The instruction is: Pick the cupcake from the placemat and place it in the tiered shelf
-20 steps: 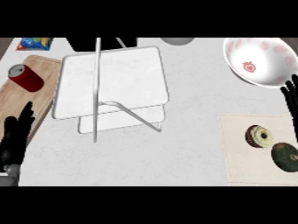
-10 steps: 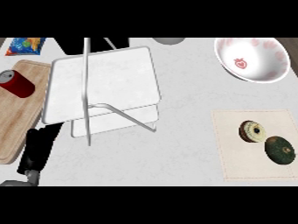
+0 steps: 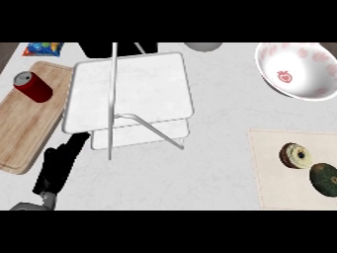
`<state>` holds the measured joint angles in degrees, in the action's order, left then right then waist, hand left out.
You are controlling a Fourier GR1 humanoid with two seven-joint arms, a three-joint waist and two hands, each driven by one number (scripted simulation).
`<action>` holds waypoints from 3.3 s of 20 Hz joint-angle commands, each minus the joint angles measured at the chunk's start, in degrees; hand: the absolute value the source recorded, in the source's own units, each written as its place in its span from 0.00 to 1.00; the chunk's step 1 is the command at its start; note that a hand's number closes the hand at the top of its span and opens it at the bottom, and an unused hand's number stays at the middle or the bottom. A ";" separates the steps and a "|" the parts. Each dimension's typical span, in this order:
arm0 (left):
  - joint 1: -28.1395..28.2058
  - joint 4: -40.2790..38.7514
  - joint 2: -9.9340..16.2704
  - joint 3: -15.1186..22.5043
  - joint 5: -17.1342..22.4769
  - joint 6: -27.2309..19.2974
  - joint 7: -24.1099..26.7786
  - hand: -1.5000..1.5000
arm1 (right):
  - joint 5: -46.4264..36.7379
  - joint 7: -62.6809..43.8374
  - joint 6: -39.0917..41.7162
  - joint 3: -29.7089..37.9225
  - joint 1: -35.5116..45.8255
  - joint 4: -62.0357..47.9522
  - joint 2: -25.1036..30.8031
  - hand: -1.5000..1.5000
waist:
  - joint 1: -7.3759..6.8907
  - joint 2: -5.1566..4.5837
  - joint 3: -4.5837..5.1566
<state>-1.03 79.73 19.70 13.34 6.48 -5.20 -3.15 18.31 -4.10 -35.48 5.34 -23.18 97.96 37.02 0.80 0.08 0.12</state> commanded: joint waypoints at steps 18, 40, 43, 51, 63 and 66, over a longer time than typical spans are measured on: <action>-4.05 -0.96 -2.08 2.42 -2.17 2.34 -0.87 0.50 | -21.54 -69.81 15.67 -22.70 20.85 7.28 30.63 0.00 | -6.34 -1.07 -0.02; -2.37 -3.20 -2.38 -1.66 -1.38 2.60 0.77 0.50 | -30.77 -81.11 27.19 -36.70 42.51 -15.21 10.31 0.00 | -1.59 -0.17 0.01; -2.39 -3.38 -2.67 -1.33 -2.48 2.08 1.04 0.50 | -31.67 -81.10 26.70 -36.10 43.45 -16.79 7.63 0.00 | -1.21 -0.03 0.04; -2.86 -1.08 -2.31 -2.32 -2.50 2.40 -1.99 0.50 | -34.10 -79.25 27.03 -36.19 43.40 -22.17 3.27 0.00 | -1.23 -0.06 -0.08; -1.19 -2.20 -5.11 -1.68 -4.80 2.19 0.51 0.50 | -37.92 -71.23 28.25 -32.83 40.62 -29.46 -0.33 0.00 | -0.78 -0.05 -0.10; -0.35 1.60 -2.70 -4.15 -2.73 4.57 -2.80 0.50 | -38.48 -69.99 28.53 -31.47 40.07 -29.26 -3.52 1.00 | -1.00 0.01 -0.11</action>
<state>-1.82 77.84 16.22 10.32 2.98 -1.50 -2.37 -19.22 -66.81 -8.67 -27.48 16.88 68.69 35.98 -0.20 0.11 0.15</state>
